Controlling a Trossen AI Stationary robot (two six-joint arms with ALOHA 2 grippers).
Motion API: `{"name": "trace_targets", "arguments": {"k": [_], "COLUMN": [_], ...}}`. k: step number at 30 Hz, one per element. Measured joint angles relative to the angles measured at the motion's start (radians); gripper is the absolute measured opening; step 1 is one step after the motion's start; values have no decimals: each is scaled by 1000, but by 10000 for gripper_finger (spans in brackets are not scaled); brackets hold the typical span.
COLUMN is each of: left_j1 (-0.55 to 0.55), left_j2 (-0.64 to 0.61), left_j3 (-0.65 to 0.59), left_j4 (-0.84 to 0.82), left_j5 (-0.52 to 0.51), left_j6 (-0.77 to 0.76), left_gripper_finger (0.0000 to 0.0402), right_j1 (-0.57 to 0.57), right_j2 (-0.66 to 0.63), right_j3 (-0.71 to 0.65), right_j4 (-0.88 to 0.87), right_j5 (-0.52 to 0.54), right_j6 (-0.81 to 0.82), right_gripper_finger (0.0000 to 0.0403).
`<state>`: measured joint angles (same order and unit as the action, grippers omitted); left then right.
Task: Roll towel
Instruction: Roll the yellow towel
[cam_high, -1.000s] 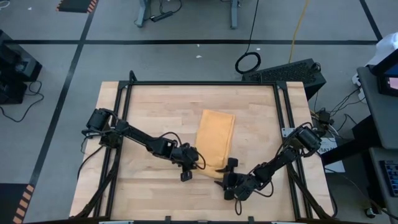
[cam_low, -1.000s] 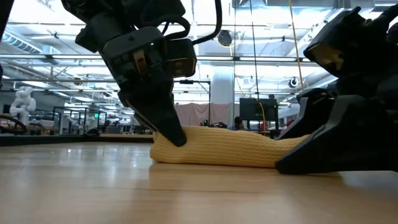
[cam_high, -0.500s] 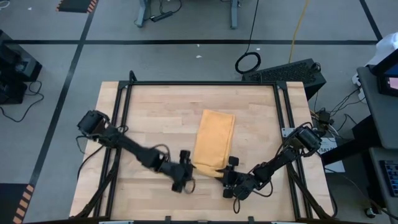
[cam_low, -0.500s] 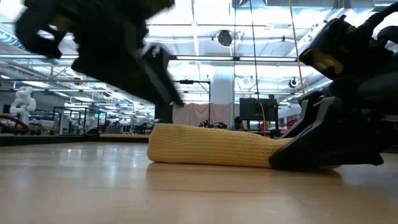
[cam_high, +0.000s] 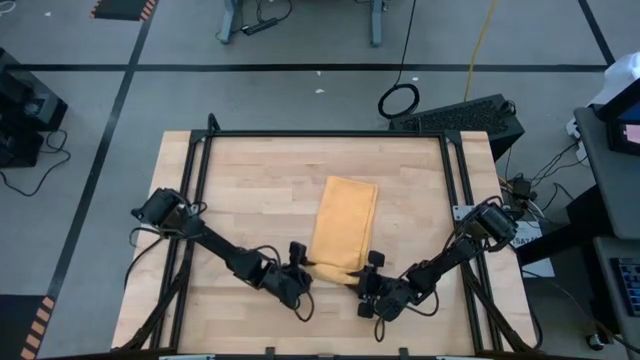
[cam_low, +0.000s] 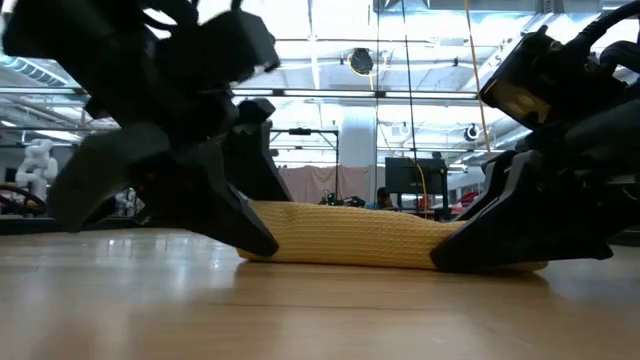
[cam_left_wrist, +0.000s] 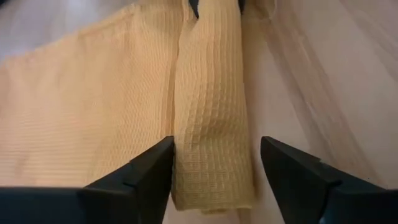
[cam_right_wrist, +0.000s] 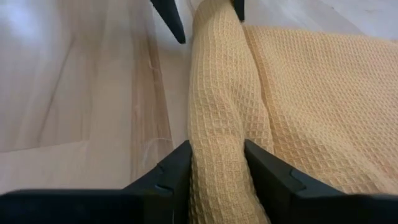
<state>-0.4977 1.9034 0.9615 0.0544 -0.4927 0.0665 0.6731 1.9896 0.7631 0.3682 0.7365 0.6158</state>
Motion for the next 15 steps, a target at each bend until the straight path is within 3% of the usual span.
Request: {"name": "trace_targets", "arguments": {"k": [4,8,10,15], "left_j1": [16,-7,-18,-56], "left_j2": [0,0,-7,-20], "left_j3": [0,0,0,0], "left_j4": [-11,-13,-27,-24], "left_j5": [15,-149,-194,-176], "left_j6": [0,-25,-26,-28], "left_gripper_finger": [204,186,189,225], "right_j1": [0,0,0,0], "right_j2": [0,0,0,1], "right_j3": [0,0,0,0], "right_j4": [-3,-6,-6,-8], "right_j5": [-3,-7,-7,-8], "right_j6": [20,28,29,29], "right_gripper_finger": [123,123,123,123]}}
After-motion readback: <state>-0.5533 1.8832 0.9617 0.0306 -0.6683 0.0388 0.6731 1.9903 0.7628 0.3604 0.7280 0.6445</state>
